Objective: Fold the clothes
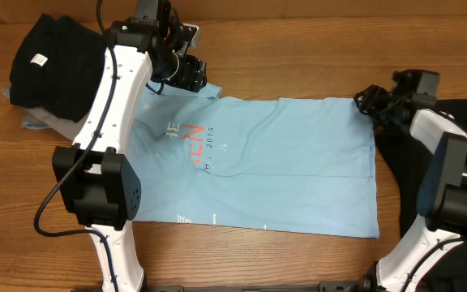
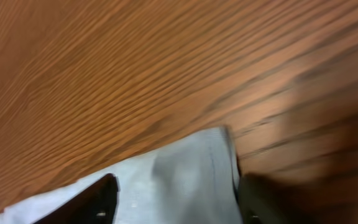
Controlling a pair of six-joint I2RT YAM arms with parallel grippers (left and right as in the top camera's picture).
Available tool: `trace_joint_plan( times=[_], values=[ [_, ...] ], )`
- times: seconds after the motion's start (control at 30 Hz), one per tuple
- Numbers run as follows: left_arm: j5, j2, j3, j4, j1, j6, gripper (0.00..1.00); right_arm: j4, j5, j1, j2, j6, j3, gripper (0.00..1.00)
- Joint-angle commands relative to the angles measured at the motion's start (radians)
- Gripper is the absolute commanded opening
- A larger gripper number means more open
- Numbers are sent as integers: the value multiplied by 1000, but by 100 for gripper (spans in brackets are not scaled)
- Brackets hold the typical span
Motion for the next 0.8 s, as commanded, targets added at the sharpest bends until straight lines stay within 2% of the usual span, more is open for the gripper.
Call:
trace_joint_plan(
  times=[0.0,0.13,0.27,0.4,0.57,0.77],
  values=[
    [-6,-2,15,-7,4,4,73,-11,36,34,45,-2,1,50],
    [-7,-2,15,-10,3,4,72,-16,43,25,45,-2,1,46],
    [-21,0,15,-10,3,4,70,-48,42,-1,43,-2,30,27],
    [-69,10,15,-22,-2,8,69,-127,19,-21,26,-3,87,18],
    [-128,53,15,-17,-26,4,73,-179,-49,-23,-24,-10,119,13],
    [-142,156,15,13,-38,4,70,-230,-70,-18,-97,-6,119,13]
  ],
)
